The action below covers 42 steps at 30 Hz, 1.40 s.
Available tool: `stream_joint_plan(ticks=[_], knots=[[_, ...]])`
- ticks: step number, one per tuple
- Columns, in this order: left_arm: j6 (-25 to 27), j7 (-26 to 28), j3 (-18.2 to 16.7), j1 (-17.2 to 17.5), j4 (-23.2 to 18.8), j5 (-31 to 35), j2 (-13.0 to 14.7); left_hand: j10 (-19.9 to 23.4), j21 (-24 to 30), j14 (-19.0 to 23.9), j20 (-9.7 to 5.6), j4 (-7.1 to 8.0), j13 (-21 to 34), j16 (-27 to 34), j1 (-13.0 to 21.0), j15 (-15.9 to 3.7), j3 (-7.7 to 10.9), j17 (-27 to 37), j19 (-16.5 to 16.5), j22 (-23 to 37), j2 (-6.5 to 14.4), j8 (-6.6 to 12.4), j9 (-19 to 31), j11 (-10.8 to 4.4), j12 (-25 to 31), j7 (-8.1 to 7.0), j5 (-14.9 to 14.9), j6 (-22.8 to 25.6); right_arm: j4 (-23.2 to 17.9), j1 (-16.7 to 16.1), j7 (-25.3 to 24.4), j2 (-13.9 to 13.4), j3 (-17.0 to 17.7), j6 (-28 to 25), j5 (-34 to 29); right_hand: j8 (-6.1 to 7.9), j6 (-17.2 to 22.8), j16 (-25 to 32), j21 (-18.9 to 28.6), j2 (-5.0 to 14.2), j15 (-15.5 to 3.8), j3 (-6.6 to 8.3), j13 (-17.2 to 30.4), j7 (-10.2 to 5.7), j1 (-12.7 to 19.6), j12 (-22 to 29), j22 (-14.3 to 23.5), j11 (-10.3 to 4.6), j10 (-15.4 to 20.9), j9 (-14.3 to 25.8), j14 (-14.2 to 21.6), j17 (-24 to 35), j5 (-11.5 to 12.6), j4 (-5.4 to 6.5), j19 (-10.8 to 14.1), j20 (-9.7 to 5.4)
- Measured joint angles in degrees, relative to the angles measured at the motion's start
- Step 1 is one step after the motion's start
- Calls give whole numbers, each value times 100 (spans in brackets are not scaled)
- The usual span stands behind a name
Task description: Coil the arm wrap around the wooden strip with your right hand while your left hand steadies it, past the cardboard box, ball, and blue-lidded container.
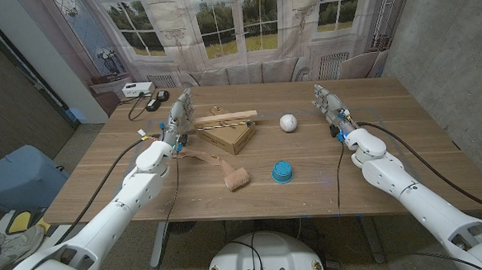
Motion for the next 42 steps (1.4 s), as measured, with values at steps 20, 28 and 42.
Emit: stream_joint_plan(ticks=[20, 28, 42], knots=[[277, 886, -58, 197, -840, 766, 383, 14, 155, -19, 199, -127, 14, 84, 43, 186, -128, -1, -6, -1, -259, 119, 26, 218, 126, -149, 0, -10, -817, -802, -394, -281, 410, 377, 12, 21, -1, 0, 23, 16, 2, 0, -1, 1, 27, 21, -1, -30, 30, -1, 43, -1, 0, 0, 24, 24], [652, 1172, -61, 201, -1164, 1108, 582, 53, 210, -39, 312, -160, 46, 111, 90, 350, -161, -1, -3, -1, -306, 140, 26, 341, 148, -106, 0, 53, -1110, -1215, -536, -396, 613, 551, 8, 42, 21, 0, 23, 16, 33, -1, -1, 23, 26, 38, -1, -61, 61, -1, 73, -1, 0, 0, 31, 31], [1311, 1527, -48, 225, -1820, 1545, 952, 178, 274, -20, 525, -273, 68, 111, 186, 512, -131, 26, 33, -2, -396, 140, 25, 420, 192, -3, 0, 155, -1321, -1665, -624, -477, 876, 830, 37, 42, 51, 0, 23, 16, 67, -1, -2, 12, 26, 42, -2, -41, 144, -2, 101, -2, 0, 0, 61, 61]])
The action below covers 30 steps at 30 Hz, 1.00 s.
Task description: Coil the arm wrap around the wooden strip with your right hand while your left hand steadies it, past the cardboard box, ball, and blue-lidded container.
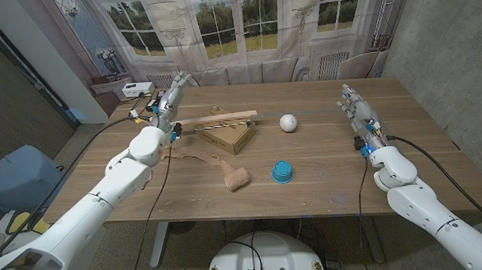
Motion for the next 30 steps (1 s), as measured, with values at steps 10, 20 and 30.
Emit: stream_joint_plan(ticks=[10, 20, 30], knots=[[879, 277, -18, 71, -586, 414, 349, 10, 0, 0, 40, -61, 19, 0, 86, 0, 20, -1, -20, 0, 18, 0, 28, -10, 0, 23, 0, -23, -104, -274, 5, -42, 184, 164, 1, 22, 20, 12, 0, -1, 50, 0, 0, 20, -1, 0, 0, 20, 20, 0, 12, 0, 0, 0, 31, 31], [1685, 334, -36, 67, -1051, 678, 692, -13, 0, -31, 40, -84, 27, 0, 146, 31, 43, -1, -21, 0, 18, 0, 28, 12, 0, 42, 0, -43, -192, -449, -11, -55, 300, 271, -37, 24, 39, 39, 0, -24, 80, -32, 0, 39, -25, 0, 0, 51, 50, -1, 42, -1, 0, 31, 31, 31], [2660, 250, -36, -32, -1578, 935, 1138, 23, 0, 213, 133, -179, 32, 39, 387, 106, 106, 27, -11, -1, 32, 43, 28, 5, 0, 175, 0, 91, -236, -583, -51, -6, 381, 410, -89, 24, 40, 39, -1, -24, 92, -32, -1, 40, -24, 0, -1, 51, 50, -1, 55, -1, 0, 31, 31, 31]])
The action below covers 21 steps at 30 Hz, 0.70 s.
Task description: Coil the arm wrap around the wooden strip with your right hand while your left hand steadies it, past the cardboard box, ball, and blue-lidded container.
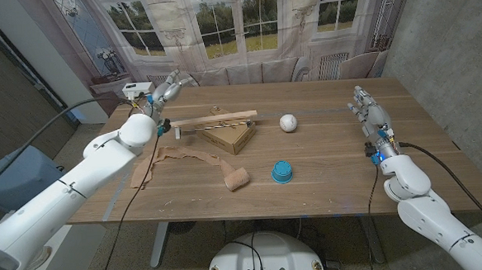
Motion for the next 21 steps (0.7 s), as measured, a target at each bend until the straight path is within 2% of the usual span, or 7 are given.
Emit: stream_joint_plan(ticks=[5, 9, 21], knots=[[399, -96, 62, -89, -196, 120, 190, 90, 0, 86, 69, -42, 23, 0, 176, 25, 43, 0, 116, 0, -8, 64, 23, 26, 30, 71, 0, 159, -2, -34, -14, 34, 17, 43, -13, 0, 0, 0, 0, 0, 19, 0, 0, 0, 0, 0, 0, 0, 0, 0, 19, 0, 0, 0, 31, 31], [698, -195, 145, -201, -338, 207, 332, 181, 0, 159, 81, -81, 23, 0, 356, -47, 82, 0, 168, 0, -4, 107, 27, 35, 46, 137, 0, 267, -2, -51, -23, 58, 22, 66, -25, 0, 20, 0, 0, 0, 18, 0, 0, -21, 0, 0, 0, 0, 0, 0, 19, 0, 0, 0, 31, 31], [1740, -927, 518, -707, -587, 493, 663, 233, 0, 250, 89, -134, 22, 0, 633, -16, 136, -1, 239, 0, 17, 151, 26, 26, 45, 236, 0, 423, 11, -92, -58, 145, 25, 114, -56, 0, 20, 0, 0, 1, 18, 0, 0, -20, 1, 0, 0, 0, -1, 0, 18, 0, 0, 0, 31, 31]])
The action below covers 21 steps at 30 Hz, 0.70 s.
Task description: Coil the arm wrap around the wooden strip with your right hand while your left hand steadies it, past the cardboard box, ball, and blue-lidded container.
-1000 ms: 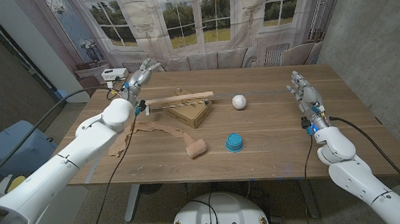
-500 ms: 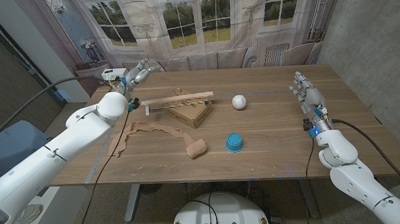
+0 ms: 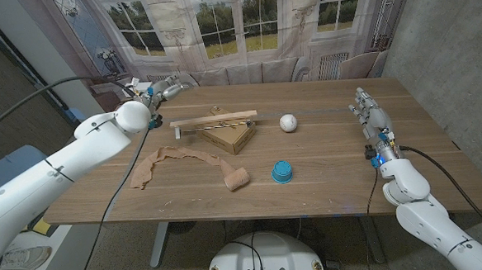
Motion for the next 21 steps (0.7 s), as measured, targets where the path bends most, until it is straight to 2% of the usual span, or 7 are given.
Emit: stream_joint_plan(ticks=[3, 4, 9, 12, 13, 15, 21], knots=[[184, -205, 0, 0, 0, 65, 0, 0, 22, 0, -19, 5, 0, 0, 63, 0, 34, 0, 41, 0, -13, 0, 0, 0, 0, 9, 0, 9, 6, -9, -19, 21, -3, 21, -19, 0, 0, 0, 0, 0, 0, 0, 0, 0, 0, 0, 0, 0, 0, 0, 0, 0, 0, 0, 0, 0], [315, -352, 313, -400, -63, 126, 146, -1, 22, 0, -26, 5, 0, 0, 68, 0, 34, 0, 79, 0, -8, 0, 0, 1, 0, 9, 0, 9, 7, -11, -26, 25, -3, 27, -26, 0, 0, 0, 0, 0, 0, 0, 0, 0, 0, 0, 0, 0, 0, 0, 0, 0, 0, 0, 0, 0], [596, -728, 581, -726, -78, 272, 226, -57, 34, 0, -32, 5, -1, 0, 174, 0, 34, 0, 133, 0, -23, 0, 0, 11, 0, 9, 0, 9, 15, -18, -49, 52, -13, 43, -45, 0, 0, 0, 0, 0, 21, 0, 0, 0, 0, 0, 0, 0, 0, 0, 22, 0, 0, 0, 0, 0], [728, -938, 637, -795, -79, 351, 240, -66, 44, 0, -30, 5, -1, 0, 205, 0, 34, 0, 172, 0, -54, 0, -1, 2, 0, 9, 0, 9, 20, -19, -54, 66, -21, 45, -49, 0, 0, 0, 0, 0, 21, 0, 0, 0, 0, 0, 0, 0, 0, 0, 21, 0, 0, 0, 0, 0], [776, -1025, 801, -999, -79, 388, 277, -66, 44, 0, -30, 5, -1, 0, 215, 0, 34, 0, 172, 0, -42, 0, -1, 2, 0, 9, 0, 9, 22, -20, -54, 71, -23, 45, -49, 0, 0, 0, 0, 0, 21, 0, 0, 0, 0, 0, 0, 0, 0, 0, 21, 0, 0, 0, 0, 0], [878, -1191, 882, -1094, -78, 464, 290, -66, 44, 0, -30, 5, -1, 0, 241, 0, 34, -1, 172, 0, -30, 0, -1, 2, 0, 9, 0, 9, 29, -19, -71, 81, -27, 54, -66, 0, 0, 0, 0, 0, 21, 0, 0, 0, 0, 0, 0, 0, 0, 0, 21, 15, 0, 0, 0, 0], [1134, -1657, 1244, -1521, -42, 703, 332, 51, 65, 85, -35, 2, 4, 0, 470, 3, 80, -1, 291, 0, -78, 0, -1, 50, 0, 123, 0, 165, 60, -9, -86, 110, -49, 61, -80, 0, 0, 0, 0, 0, 20, 0, 0, 0, 0, 0, 0, 0, 0, 0, 21, 30, 0, 0, 0, 0]])
